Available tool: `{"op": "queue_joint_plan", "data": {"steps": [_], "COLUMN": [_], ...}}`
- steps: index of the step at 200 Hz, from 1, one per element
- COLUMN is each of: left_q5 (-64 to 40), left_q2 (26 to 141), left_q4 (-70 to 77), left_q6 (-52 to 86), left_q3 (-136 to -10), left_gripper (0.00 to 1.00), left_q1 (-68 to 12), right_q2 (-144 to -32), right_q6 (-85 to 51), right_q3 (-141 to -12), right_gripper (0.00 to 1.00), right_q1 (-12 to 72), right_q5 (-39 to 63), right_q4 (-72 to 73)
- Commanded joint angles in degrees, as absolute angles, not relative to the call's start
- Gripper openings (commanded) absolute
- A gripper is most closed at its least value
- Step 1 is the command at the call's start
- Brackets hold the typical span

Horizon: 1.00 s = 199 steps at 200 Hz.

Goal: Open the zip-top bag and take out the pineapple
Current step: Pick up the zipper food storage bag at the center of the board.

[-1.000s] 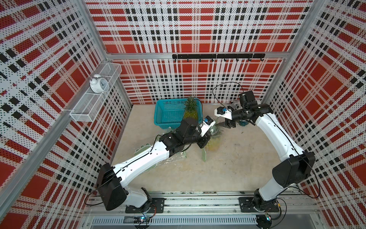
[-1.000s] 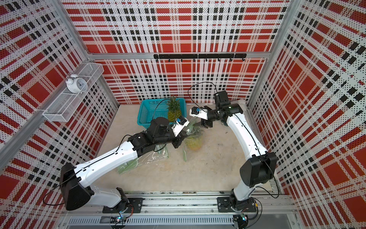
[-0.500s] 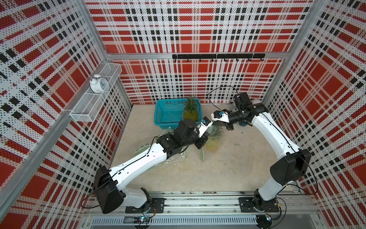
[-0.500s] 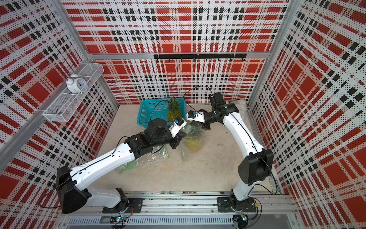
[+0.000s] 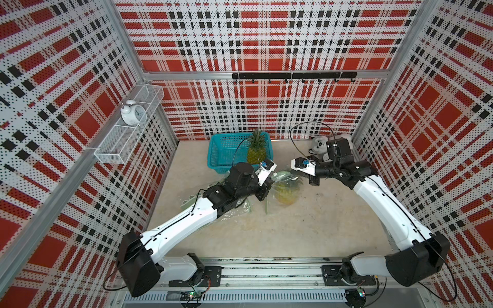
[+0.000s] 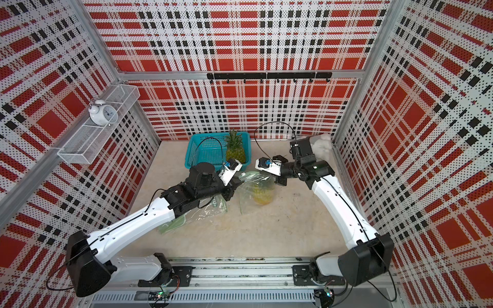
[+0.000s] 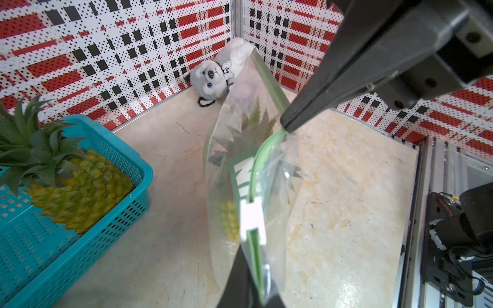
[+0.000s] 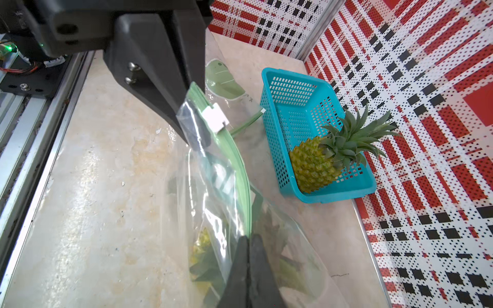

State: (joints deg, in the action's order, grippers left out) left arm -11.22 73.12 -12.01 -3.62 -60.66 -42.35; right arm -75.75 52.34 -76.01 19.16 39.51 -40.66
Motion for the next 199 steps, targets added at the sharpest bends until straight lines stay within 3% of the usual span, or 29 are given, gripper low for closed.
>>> {"op": "queue_joint_plan", "data": {"steps": [1, 11, 33, 108, 149, 164, 175, 199], "left_q5": [-16.4, -18.1, -21.7, -24.7, -24.9, -25.5, -26.2, -26.9], "left_q2": [71.7, 71.5, 70.5, 68.6, 70.7, 71.5, 71.9, 72.0], "left_q4": [-8.2, -6.8, -3.1, 4.0, 3.9, 3.8, 4.1, 5.1], "left_q6": [-4.1, -3.9, -3.2, -1.2, -0.6, -0.6, -0.3, 0.1], "left_q3": [-58.9, -58.1, -56.2, -54.5, -56.1, -56.8, -57.1, -57.6], "left_gripper": [0.18, 0.36, 0.48, 0.56, 0.51, 0.45, 0.36, 0.05], "left_q1": [-40.3, -39.9, -39.2, -37.3, -36.8, -36.8, -36.8, -37.1], "right_q2": [-73.0, -72.2, -71.6, -72.6, -73.1, -73.1, -73.3, -73.6], "right_q6": [46.1, 45.4, 44.4, 44.6, 44.7, 44.7, 44.8, 45.2], "right_q3": [-72.7, -71.6, -70.5, -72.7, -74.2, -74.6, -74.8, -75.7], "right_gripper": [0.00, 0.00, 0.00, 0.00, 0.00, 0.00, 0.00, 0.00], "right_q1": [19.8, 20.0, 20.1, 20.5, 21.0, 21.3, 21.4, 21.8], "right_q5": [37.0, 36.6, 36.2, 35.4, 35.3, 35.3, 35.3, 35.5], "right_q4": [-33.6, -32.2, -30.9, -32.1, -32.2, -32.3, -32.5, -33.4]}}
